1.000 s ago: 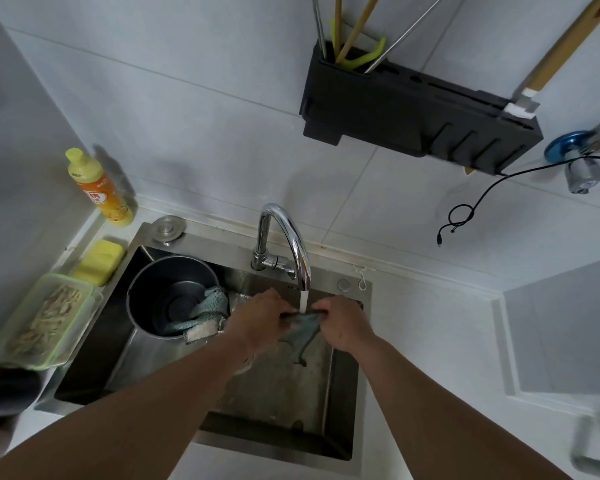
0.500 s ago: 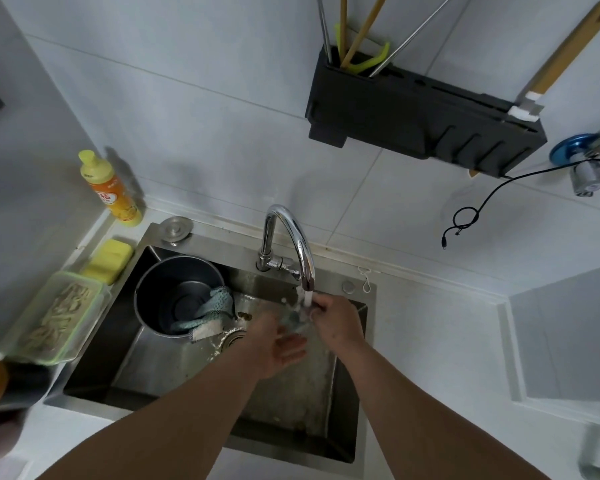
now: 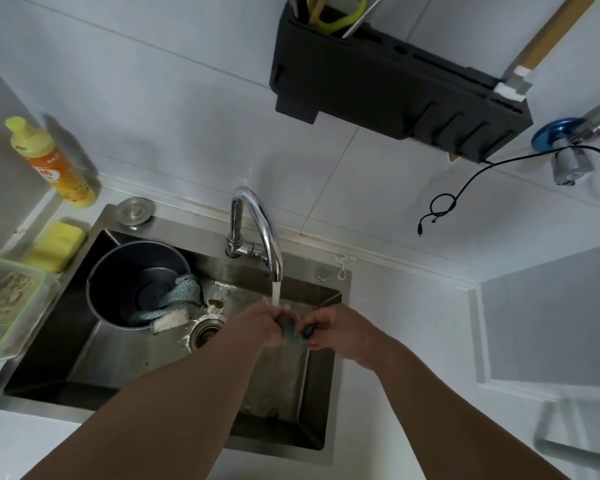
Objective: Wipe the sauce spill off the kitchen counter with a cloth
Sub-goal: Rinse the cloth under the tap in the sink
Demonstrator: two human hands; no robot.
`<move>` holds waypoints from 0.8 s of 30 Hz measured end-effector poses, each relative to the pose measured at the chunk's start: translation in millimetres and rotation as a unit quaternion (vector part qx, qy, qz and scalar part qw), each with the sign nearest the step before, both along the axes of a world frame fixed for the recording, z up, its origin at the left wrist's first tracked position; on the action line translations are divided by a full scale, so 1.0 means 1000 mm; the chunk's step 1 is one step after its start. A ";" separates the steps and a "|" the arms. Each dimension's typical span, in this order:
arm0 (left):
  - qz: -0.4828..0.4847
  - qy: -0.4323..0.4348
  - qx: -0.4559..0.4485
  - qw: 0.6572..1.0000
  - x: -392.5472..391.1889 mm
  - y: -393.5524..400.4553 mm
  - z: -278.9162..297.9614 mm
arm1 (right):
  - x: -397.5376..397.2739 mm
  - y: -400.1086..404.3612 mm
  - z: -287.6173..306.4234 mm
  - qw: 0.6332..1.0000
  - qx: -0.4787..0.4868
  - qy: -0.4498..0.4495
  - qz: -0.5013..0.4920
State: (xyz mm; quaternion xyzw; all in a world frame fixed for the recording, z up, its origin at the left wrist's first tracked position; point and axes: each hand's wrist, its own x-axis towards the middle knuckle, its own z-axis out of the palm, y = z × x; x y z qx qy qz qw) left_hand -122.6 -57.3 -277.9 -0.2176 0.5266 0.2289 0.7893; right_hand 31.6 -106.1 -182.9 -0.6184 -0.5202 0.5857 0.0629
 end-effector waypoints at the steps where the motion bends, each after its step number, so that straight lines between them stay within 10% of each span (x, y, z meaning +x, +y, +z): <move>1: 0.027 0.011 -0.016 0.999 0.000 0.000 -0.008 | 0.006 -0.002 0.002 0.999 -0.034 0.037 -0.017; 12: -0.062 0.055 0.085 0.993 -0.014 0.007 -0.037 | 0.041 -0.019 -0.016 0.909 -0.256 0.278 -0.178; 19: -0.116 0.167 0.215 0.955 -0.039 -0.013 -0.031 | -0.008 -0.004 -0.045 0.943 -0.143 0.059 -0.293; 24: -0.139 0.153 0.310 0.928 -0.026 -0.038 -0.007 | -0.074 0.011 -0.055 0.931 -0.082 0.079 -0.347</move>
